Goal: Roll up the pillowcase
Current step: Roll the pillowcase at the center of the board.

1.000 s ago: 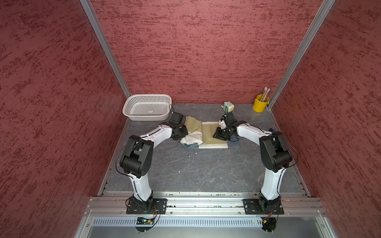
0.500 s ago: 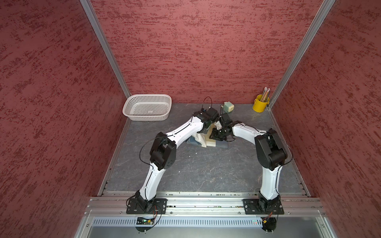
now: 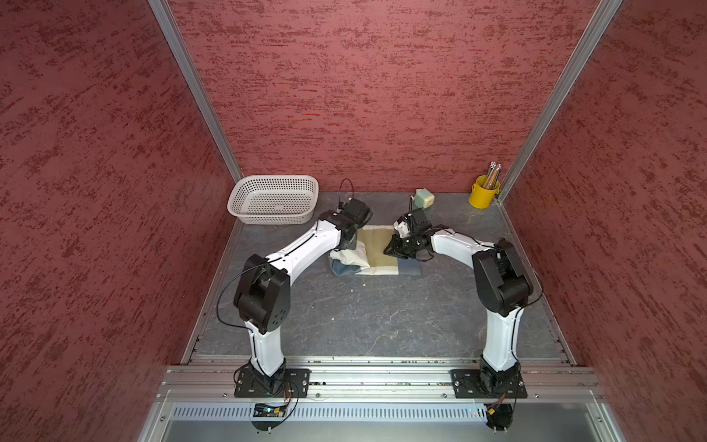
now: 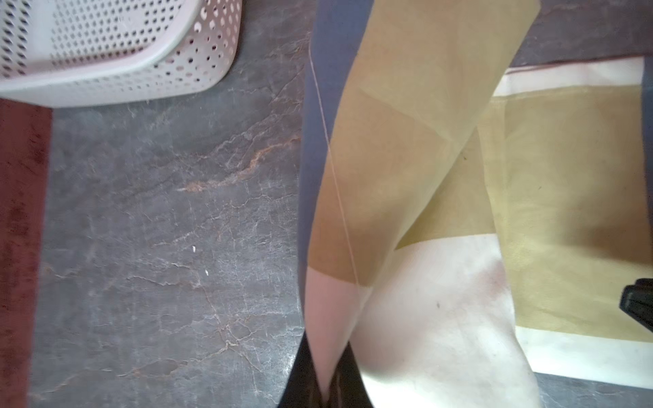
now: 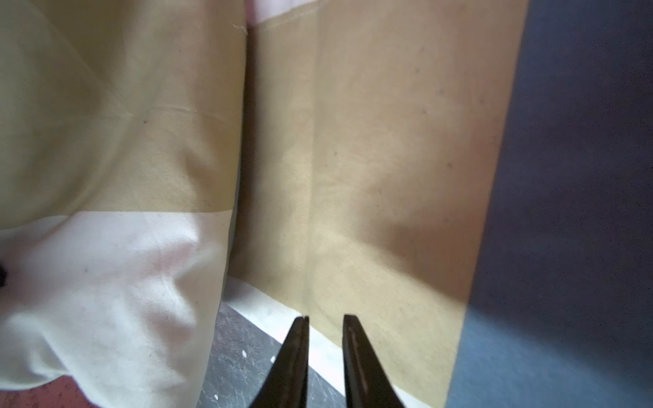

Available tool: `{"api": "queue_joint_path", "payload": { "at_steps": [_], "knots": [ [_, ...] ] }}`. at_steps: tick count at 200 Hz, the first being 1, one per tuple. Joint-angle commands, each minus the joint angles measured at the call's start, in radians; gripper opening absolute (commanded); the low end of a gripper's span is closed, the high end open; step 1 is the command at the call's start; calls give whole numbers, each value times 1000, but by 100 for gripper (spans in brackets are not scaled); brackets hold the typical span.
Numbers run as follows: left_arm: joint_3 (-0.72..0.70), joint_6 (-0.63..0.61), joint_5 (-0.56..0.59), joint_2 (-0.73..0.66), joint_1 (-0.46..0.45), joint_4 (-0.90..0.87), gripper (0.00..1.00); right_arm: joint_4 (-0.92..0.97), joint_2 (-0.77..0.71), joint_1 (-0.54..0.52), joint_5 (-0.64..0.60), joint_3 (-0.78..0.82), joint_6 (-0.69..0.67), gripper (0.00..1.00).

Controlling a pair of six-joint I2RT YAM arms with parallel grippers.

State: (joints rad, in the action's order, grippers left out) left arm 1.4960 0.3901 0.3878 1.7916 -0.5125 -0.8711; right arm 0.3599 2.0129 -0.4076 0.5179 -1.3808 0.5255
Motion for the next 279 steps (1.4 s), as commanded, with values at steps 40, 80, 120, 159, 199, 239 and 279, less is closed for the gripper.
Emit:
{"api": "queue_joint_path", "payload": {
  "at_steps": [40,80,120,159,199,239,279],
  "knots": [
    [-288,-9,-195,-101,179,334,0,-46,151,-70,47,-172,70,10],
    [-241,-69,-38,-45,133,266,0,87,206,-82,-154,-221,73,5],
    [-96,-109,179,35,16,149,0,79,249,-80,-158,-197,90,3],
    [109,-158,336,190,-134,30,0,-33,284,-71,-87,-139,153,1],
    [352,-181,460,383,-284,-103,3,-159,295,-59,-10,-96,203,2],
    [472,-113,474,494,-344,-224,4,-304,204,-13,54,26,231,37],
    [453,-105,470,502,-359,-213,5,-442,1,56,101,227,164,62]
  ]
}}
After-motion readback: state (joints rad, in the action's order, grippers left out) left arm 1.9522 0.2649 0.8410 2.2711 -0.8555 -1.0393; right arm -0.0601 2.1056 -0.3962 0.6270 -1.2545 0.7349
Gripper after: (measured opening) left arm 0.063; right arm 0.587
